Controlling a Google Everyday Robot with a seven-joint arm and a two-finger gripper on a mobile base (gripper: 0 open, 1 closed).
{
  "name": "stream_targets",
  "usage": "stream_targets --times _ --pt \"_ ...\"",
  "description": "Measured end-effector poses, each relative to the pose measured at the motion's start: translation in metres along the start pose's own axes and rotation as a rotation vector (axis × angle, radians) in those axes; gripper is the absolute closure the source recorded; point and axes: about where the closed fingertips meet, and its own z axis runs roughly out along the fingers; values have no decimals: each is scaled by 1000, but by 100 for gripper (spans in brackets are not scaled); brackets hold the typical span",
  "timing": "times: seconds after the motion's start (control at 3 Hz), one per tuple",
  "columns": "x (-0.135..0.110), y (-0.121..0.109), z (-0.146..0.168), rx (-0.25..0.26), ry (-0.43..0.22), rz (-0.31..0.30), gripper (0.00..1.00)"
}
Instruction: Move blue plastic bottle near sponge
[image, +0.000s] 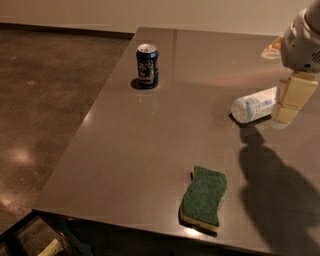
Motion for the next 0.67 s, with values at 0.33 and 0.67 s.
stream_targets --times 0.33,0.67 --pt "10 -31 21 -29 25 -53 0" --pt "20 -57 41 -64 53 -95 0"
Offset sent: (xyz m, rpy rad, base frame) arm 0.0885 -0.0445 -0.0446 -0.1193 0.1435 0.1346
